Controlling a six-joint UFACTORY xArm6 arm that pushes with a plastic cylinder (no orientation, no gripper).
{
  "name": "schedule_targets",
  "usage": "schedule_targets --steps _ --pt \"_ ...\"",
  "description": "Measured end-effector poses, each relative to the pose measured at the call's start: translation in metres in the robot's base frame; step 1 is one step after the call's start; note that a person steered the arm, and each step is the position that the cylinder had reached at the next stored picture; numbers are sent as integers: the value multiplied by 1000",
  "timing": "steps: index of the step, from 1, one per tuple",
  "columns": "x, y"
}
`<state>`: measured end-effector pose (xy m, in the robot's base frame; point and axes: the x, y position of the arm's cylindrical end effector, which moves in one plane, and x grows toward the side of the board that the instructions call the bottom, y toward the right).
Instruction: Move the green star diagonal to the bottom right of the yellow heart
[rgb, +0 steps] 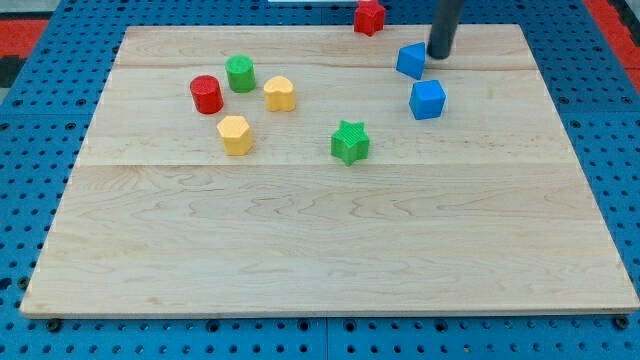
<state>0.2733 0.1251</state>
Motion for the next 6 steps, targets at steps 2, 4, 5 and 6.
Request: schedule_targets --steps 2,4,5,6 --pt "5 -43" --pt "50 64" --pt "82 26" --pt "93 -57"
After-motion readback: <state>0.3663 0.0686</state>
